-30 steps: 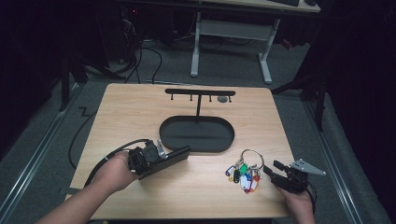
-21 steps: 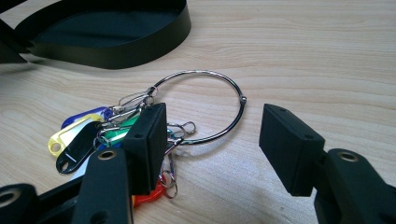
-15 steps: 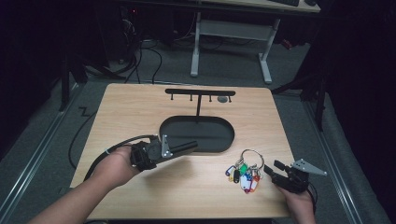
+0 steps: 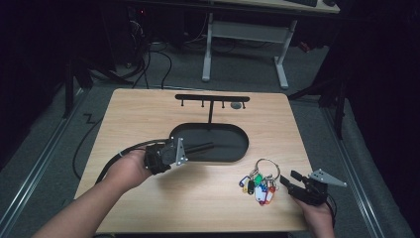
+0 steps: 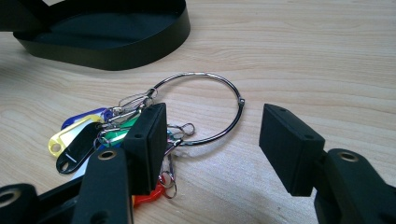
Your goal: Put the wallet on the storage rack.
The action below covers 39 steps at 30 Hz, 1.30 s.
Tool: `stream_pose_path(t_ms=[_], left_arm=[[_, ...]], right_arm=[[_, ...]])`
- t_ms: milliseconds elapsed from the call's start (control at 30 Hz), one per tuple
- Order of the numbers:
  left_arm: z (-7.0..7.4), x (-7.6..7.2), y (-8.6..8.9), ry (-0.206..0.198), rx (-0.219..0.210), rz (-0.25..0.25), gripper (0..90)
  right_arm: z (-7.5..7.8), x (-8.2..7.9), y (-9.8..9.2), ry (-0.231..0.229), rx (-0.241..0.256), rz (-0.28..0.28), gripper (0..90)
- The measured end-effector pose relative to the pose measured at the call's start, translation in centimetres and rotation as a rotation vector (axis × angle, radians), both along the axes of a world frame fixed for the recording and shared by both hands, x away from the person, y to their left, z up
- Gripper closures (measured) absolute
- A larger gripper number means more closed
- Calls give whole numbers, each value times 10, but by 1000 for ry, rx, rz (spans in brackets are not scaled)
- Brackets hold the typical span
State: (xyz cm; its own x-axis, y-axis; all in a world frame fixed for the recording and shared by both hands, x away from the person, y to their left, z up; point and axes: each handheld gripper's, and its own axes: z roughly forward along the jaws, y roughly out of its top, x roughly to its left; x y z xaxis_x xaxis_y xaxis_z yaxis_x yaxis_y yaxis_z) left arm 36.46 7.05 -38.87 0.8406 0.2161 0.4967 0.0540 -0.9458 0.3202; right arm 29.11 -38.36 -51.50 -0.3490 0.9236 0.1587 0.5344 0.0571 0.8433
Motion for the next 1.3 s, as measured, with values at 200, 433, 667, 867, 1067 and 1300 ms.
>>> stream_pose_path(t_ms=[200,433,667,867,1067,1300], left_arm=[[0,5,-9,-45,-19,-33,773],[-11,18,-26,-82,-1,-73,772],[-19,32,-41,-124,6,-106,772],[-23,43,-51,-147,12,-130,772],[-28,60,-65,-159,14,-150,771],[-34,75,-74,-177,5,-156,769]], right_arm=[[0,-1,-1,1,3,-5,420],[0,0,-1,1,1,3,419],[0,-1,-2,6,5,-3,420],[-1,-2,-2,6,7,-3,420],[-1,-2,-3,11,10,-4,422],[-2,-2,-3,8,8,1,422]])
